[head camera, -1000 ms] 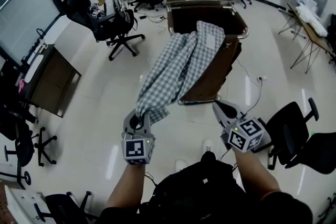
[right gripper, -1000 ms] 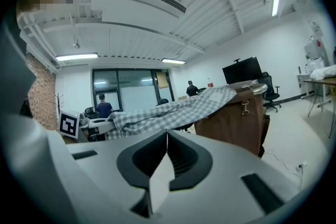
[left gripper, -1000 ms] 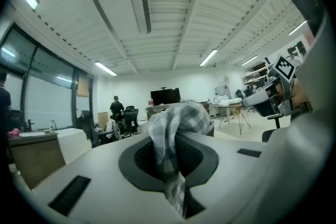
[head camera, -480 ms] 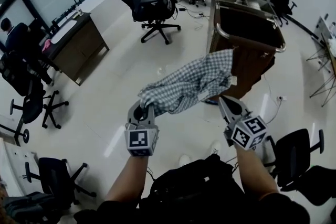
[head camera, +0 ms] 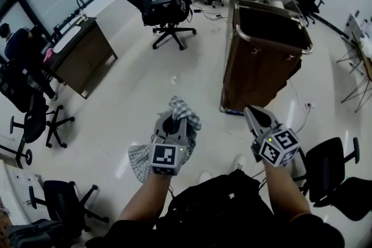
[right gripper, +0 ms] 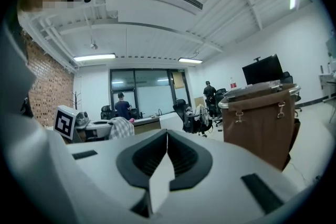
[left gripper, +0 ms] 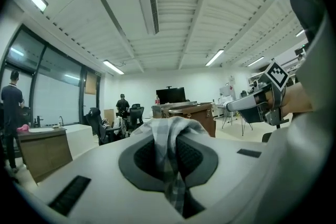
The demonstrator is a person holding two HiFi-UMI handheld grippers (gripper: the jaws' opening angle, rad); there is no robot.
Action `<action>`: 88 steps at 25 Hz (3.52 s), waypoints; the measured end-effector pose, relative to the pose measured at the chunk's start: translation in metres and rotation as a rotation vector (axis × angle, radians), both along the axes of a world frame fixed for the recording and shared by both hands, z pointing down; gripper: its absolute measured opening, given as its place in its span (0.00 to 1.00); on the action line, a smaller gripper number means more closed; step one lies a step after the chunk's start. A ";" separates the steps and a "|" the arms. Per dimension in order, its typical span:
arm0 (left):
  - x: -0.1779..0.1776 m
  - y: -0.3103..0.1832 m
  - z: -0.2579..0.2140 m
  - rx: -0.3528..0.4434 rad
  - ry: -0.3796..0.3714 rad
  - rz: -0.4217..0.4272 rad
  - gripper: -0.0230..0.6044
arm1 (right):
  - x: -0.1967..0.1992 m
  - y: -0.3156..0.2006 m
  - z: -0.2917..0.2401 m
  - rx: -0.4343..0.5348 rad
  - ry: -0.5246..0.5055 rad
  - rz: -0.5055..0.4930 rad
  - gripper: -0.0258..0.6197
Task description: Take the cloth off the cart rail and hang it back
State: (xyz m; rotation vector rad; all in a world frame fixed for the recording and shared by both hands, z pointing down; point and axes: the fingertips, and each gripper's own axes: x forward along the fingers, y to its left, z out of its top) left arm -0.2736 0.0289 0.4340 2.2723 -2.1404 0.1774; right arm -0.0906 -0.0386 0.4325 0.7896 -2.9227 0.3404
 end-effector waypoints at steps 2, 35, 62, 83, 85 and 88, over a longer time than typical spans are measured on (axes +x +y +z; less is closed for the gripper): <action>0.007 -0.005 -0.002 0.009 -0.008 0.020 0.07 | 0.006 -0.001 0.003 -0.003 0.002 0.018 0.07; 0.142 -0.102 -0.057 0.100 0.047 0.364 0.07 | 0.144 -0.012 -0.035 0.069 0.001 0.354 0.07; 0.215 -0.403 -0.245 0.299 -0.062 0.294 0.07 | 0.204 -0.250 -0.113 0.179 -0.052 0.252 0.07; 0.235 -0.582 -0.110 -0.086 -0.100 0.243 0.43 | 0.253 -0.351 -0.053 0.046 -0.053 0.227 0.07; 0.233 -0.579 -0.106 -0.092 -0.089 0.236 0.43 | 0.249 -0.352 -0.053 0.045 -0.054 0.216 0.07; 0.228 -0.576 -0.095 -0.146 -0.087 0.239 0.43 | 0.244 -0.351 -0.052 0.045 -0.056 0.208 0.07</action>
